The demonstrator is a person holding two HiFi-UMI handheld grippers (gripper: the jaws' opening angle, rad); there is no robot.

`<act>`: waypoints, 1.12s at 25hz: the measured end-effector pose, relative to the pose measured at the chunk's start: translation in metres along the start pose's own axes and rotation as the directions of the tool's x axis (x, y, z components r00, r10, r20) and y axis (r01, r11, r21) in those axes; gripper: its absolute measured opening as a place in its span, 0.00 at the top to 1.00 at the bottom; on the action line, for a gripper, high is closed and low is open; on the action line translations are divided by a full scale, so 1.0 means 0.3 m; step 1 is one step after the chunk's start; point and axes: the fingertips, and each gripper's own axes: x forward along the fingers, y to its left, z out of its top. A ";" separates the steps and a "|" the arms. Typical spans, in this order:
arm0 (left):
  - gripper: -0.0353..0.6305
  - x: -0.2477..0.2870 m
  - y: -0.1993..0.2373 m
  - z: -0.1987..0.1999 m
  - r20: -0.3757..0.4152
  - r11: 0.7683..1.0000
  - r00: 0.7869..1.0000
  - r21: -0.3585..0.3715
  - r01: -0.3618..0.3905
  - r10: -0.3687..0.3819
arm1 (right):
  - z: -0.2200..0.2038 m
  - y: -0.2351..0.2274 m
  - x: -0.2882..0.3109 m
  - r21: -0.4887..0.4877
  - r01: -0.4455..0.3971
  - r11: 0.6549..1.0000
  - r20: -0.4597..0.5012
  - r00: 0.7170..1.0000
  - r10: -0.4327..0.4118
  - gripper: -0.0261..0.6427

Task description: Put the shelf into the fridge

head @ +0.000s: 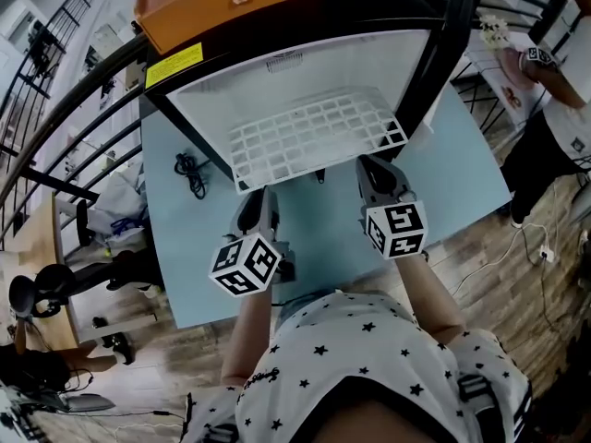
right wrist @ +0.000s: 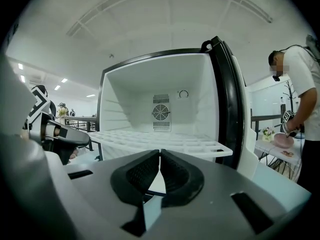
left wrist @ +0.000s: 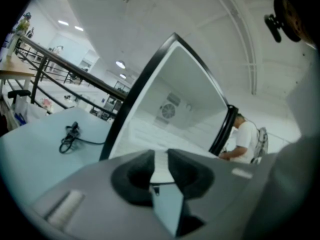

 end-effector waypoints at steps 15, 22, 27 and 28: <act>0.82 0.119 0.058 0.045 0.005 0.998 0.999 0.026 -0.054 0.054 | 0.011 -0.032 0.139 0.057 0.001 0.998 -0.007 1.000 -0.001 0.92; 0.86 0.136 0.070 0.049 0.011 0.988 0.994 0.112 -0.109 0.108 | 0.015 -0.042 0.183 0.043 -0.006 0.999 -0.002 1.000 0.006 0.92; 0.90 0.131 0.054 0.033 0.006 0.984 0.994 0.141 -0.108 0.108 | 0.021 -0.057 0.222 0.039 0.000 0.999 -0.002 1.000 0.000 0.92; 0.91 0.130 0.054 0.029 0.003 0.984 0.994 0.140 -0.108 0.109 | 0.023 -0.059 0.229 0.035 0.000 0.999 -0.003 1.000 0.000 0.92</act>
